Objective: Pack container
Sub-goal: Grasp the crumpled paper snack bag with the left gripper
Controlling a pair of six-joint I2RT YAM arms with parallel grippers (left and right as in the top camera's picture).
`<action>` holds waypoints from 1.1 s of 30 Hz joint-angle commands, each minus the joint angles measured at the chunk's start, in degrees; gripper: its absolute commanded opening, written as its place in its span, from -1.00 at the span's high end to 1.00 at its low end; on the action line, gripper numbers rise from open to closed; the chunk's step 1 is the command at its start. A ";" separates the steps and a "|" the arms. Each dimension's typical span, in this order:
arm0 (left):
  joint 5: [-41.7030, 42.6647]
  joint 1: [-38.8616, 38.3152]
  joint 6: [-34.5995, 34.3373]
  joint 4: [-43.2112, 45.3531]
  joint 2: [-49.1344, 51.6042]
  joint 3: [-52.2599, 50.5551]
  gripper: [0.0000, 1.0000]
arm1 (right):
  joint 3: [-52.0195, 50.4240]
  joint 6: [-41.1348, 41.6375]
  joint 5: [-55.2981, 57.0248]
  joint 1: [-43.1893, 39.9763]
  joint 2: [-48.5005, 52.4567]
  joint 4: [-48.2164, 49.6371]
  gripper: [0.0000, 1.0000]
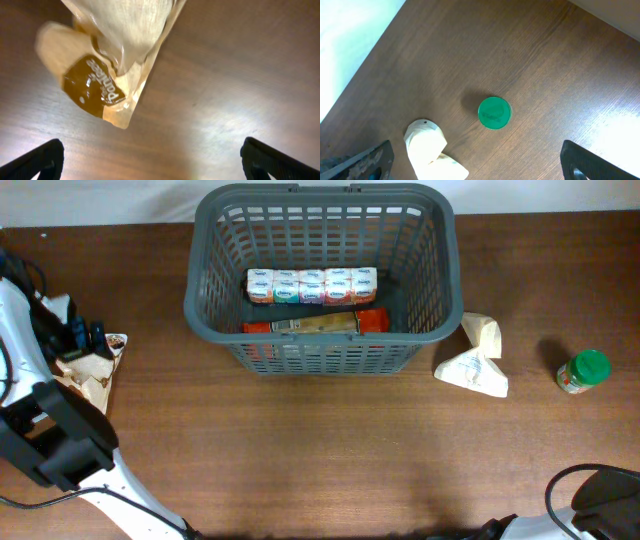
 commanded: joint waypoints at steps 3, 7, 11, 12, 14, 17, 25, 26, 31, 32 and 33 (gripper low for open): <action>-2.43 3.37 7.56 10.08 -0.94 -6.99 -0.99 | 0.33 0.00 0.13 -0.15 0.00 -0.02 -0.97; 3.06 3.43 20.15 13.35 -0.94 -7.45 -1.00 | 0.33 0.00 0.13 -0.15 0.00 -0.02 -0.97; 1.55 3.54 24.28 17.53 -0.72 -7.48 -0.99 | 0.33 0.00 0.13 -0.15 0.00 -0.02 -0.97; 1.64 3.63 24.26 18.53 -0.48 -7.48 -0.99 | 0.33 0.00 0.13 -0.15 0.00 -0.02 -0.97; 1.49 3.65 24.26 20.24 1.03 -7.48 -0.99 | 0.33 0.00 0.13 -0.15 0.00 0.00 -0.97; -0.22 3.65 24.22 20.48 4.02 -7.48 -0.99 | 0.33 0.00 0.13 -0.15 0.00 0.00 -0.97; -1.49 3.54 24.20 20.31 11.34 -7.48 -0.96 | 0.33 0.02 0.13 -0.15 0.00 -0.02 -0.98; -1.68 3.54 24.22 20.61 11.69 -7.50 -0.96 | 0.33 0.00 0.13 -0.15 0.00 -0.02 -0.97; -2.36 3.61 24.02 22.64 13.27 -7.50 -0.96 | 0.33 0.00 0.13 -0.15 0.00 0.00 -0.97; -2.32 3.61 24.00 22.51 14.34 -7.50 -0.91 | 0.33 0.00 0.13 -0.15 0.00 -0.02 -0.97; -2.34 3.61 23.98 22.23 15.02 -7.50 -0.85 | 0.33 0.00 0.13 -0.15 0.00 0.00 -0.97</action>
